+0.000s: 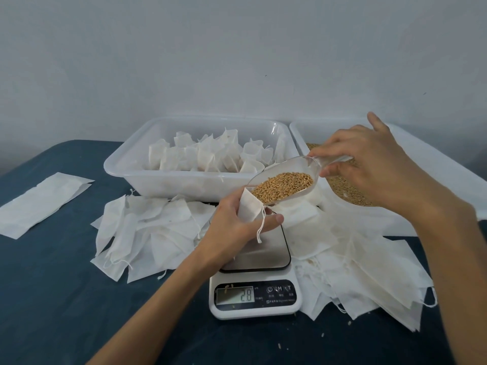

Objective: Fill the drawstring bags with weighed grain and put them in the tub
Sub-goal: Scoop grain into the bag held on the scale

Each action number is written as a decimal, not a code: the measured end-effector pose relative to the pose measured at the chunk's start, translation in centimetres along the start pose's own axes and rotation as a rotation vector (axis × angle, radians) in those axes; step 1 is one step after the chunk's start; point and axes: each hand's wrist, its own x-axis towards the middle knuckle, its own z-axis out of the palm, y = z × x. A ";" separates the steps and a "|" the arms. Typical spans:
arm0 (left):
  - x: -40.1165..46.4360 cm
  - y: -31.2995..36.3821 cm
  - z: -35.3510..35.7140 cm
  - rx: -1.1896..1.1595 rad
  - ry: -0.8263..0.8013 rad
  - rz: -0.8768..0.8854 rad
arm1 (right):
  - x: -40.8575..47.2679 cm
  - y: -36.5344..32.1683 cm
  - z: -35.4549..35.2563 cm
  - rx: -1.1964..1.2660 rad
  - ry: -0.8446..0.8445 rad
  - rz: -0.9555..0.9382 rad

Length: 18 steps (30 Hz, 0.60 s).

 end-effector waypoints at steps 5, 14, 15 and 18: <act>-0.1 0.0 0.2 -0.030 -0.017 -0.003 | 0.1 -0.3 -0.5 0.000 0.014 0.001; -0.1 0.1 0.1 -0.031 -0.015 -0.002 | 0.3 -0.3 -1.0 -0.004 -0.003 -0.001; -0.1 0.1 0.1 -0.027 -0.010 -0.001 | 0.3 -0.3 -1.0 -0.001 -0.014 0.004; -0.2 0.1 0.0 -0.035 -0.017 -0.001 | 0.3 -0.2 -1.1 0.001 -0.035 0.009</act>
